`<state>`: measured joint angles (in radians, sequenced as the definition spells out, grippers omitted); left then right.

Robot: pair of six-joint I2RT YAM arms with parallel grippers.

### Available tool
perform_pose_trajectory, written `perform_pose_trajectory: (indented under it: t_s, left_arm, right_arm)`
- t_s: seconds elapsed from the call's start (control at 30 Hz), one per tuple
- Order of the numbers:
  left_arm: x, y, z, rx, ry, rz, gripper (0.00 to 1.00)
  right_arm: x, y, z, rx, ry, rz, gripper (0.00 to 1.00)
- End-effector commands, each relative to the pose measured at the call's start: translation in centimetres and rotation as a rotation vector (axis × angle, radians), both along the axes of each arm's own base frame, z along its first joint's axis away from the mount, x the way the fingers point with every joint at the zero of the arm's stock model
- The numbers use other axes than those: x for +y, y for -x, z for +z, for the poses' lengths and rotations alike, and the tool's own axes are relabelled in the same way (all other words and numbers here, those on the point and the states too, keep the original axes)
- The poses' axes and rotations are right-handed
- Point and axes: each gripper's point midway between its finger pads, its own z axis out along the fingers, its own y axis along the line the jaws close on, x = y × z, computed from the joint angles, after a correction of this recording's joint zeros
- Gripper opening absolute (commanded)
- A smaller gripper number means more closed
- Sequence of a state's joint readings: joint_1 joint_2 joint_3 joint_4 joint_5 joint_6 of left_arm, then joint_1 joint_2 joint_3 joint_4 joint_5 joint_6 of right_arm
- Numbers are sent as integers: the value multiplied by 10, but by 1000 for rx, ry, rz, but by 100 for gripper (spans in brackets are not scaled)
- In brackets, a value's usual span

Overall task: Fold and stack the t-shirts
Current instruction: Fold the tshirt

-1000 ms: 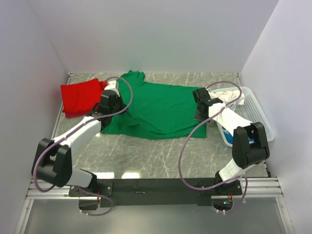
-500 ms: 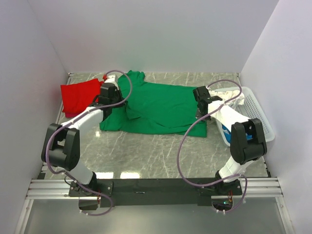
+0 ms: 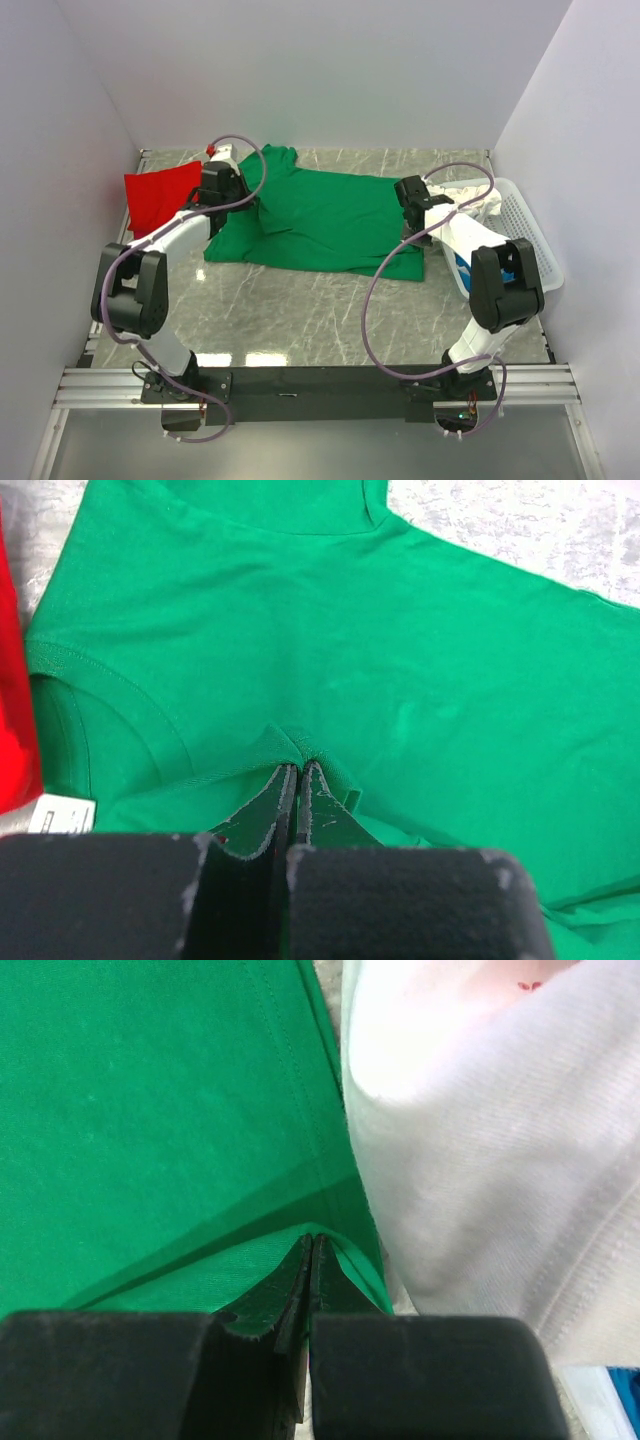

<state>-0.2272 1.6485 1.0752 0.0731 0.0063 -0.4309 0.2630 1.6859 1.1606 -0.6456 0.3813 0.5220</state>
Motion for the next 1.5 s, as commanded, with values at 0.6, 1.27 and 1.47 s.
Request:
perform_pose_trajectory:
  t_s: [0.6,1.27,1.47]
  left_arm:
    - [11,-38,22,-60,7,36,1]
    - [19,-41,26,-66,-10,66,1]
    - [15,-47,36,-77,14,59,50]
  right_arm:
    - [-11,-24,19,-50,57,-37,0]
    - [-16,-26,17,-49,59,-62,0]
    - [-12,-31,23,-67,25,-48,5]
